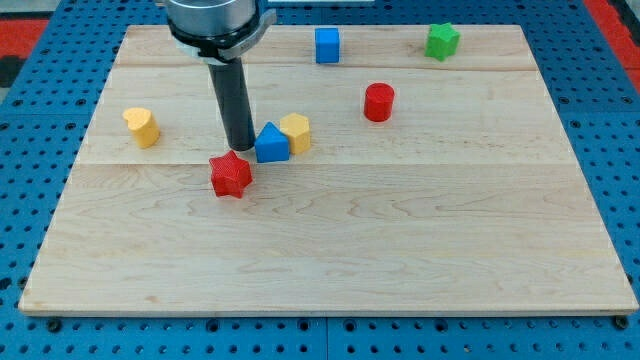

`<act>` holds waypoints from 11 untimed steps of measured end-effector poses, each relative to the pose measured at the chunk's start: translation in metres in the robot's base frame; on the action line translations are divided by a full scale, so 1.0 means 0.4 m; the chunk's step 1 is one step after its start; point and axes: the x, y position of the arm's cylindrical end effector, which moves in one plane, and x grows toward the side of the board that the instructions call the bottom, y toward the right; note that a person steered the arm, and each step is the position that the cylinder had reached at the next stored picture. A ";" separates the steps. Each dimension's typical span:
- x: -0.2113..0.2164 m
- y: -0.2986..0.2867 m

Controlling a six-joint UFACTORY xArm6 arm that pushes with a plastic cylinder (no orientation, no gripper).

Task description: Place the arm above the yellow hexagon

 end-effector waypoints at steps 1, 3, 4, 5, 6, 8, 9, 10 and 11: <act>-0.020 0.000; -0.059 0.000; -0.072 0.000; -0.075 0.000; -0.081 0.001; -0.100 0.035; -0.101 0.043; -0.101 0.047; -0.101 0.048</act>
